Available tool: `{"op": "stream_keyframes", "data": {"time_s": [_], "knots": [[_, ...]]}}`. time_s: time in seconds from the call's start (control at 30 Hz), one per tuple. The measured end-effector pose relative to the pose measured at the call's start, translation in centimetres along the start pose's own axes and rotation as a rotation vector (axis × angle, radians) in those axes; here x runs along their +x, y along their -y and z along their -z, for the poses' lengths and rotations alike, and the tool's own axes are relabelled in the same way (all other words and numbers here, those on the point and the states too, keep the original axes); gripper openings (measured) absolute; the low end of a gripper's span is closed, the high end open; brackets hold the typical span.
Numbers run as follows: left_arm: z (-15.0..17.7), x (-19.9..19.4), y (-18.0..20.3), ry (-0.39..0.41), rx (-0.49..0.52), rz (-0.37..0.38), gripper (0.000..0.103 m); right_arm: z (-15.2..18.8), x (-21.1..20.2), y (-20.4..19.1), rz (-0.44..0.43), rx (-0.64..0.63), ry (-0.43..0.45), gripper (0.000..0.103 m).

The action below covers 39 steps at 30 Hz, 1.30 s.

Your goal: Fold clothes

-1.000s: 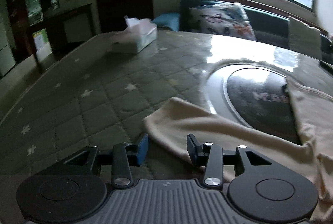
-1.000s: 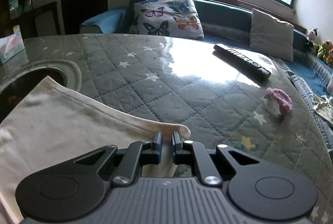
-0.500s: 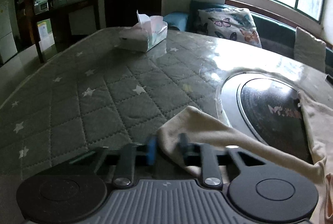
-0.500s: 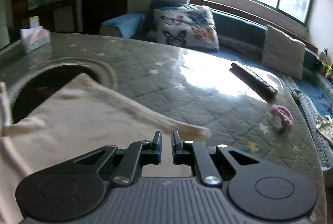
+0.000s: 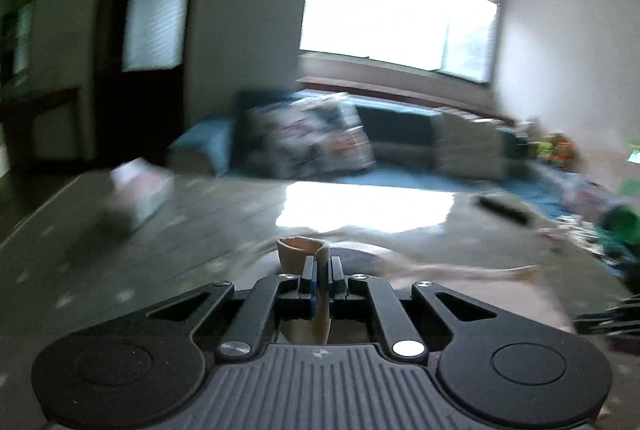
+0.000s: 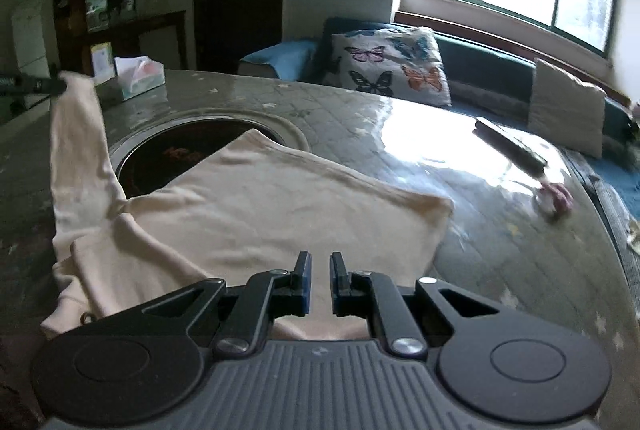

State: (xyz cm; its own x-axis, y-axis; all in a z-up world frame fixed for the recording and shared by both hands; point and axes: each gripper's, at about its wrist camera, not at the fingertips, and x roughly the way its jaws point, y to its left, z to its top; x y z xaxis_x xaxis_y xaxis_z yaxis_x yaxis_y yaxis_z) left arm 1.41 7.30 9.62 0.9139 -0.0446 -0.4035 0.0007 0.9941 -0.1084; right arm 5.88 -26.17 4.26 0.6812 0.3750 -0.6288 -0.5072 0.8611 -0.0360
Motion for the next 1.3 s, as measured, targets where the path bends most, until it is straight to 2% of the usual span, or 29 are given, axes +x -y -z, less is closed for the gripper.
{"op": "stream_keyframes", "data": {"time_s": [0.17,0.4,0.6,0.67,0.73,0.77,0.8,0.93,1.07,1.17,1.3], "knots": [[-0.1,-0.3,7.2,-0.003,0.095,0.181,0.005,1.9,-2.3,1.1,0.020,0.052,0.023,0.008],[2.4,0.6,15.2,-0.084,0.231,0.401,0.006,4.2,-4.6,3.0,0.047,0.136,0.042,0.008],[6.1,2.3,19.1,-0.200,0.346,0.458,0.010,5.4,-4.8,3.5,0.044,0.182,0.026,0.008],[7.0,2.0,19.1,-0.228,0.360,0.488,0.010,5.5,-4.7,3.4,0.035,0.191,0.020,0.008],[7.7,1.7,19.1,-0.233,0.381,0.499,0.016,5.4,-4.7,3.2,0.024,0.190,0.020,0.008],[7.8,1.6,18.8,-0.230,0.384,0.493,0.027,5.3,-4.7,3.1,0.017,0.191,0.020,0.008],[7.7,1.5,18.2,-0.225,0.380,0.480,0.032,5.2,-4.7,2.8,0.006,0.193,0.020,0.008],[7.4,1.4,15.5,-0.203,0.364,0.417,0.032,5.0,-4.3,1.5,-0.050,0.185,0.006,0.009],[7.2,1.8,10.6,-0.209,0.317,0.274,0.032,4.9,-3.4,0.0,-0.102,0.172,-0.020,0.009],[7.4,2.0,7.2,-0.232,0.281,0.176,0.032,4.8,-2.7,-0.9,-0.112,0.165,-0.039,0.015],[8.1,1.9,4.2,-0.252,0.246,0.110,0.033,4.8,-1.3,-0.9,-0.103,0.192,-0.068,0.016]]}}
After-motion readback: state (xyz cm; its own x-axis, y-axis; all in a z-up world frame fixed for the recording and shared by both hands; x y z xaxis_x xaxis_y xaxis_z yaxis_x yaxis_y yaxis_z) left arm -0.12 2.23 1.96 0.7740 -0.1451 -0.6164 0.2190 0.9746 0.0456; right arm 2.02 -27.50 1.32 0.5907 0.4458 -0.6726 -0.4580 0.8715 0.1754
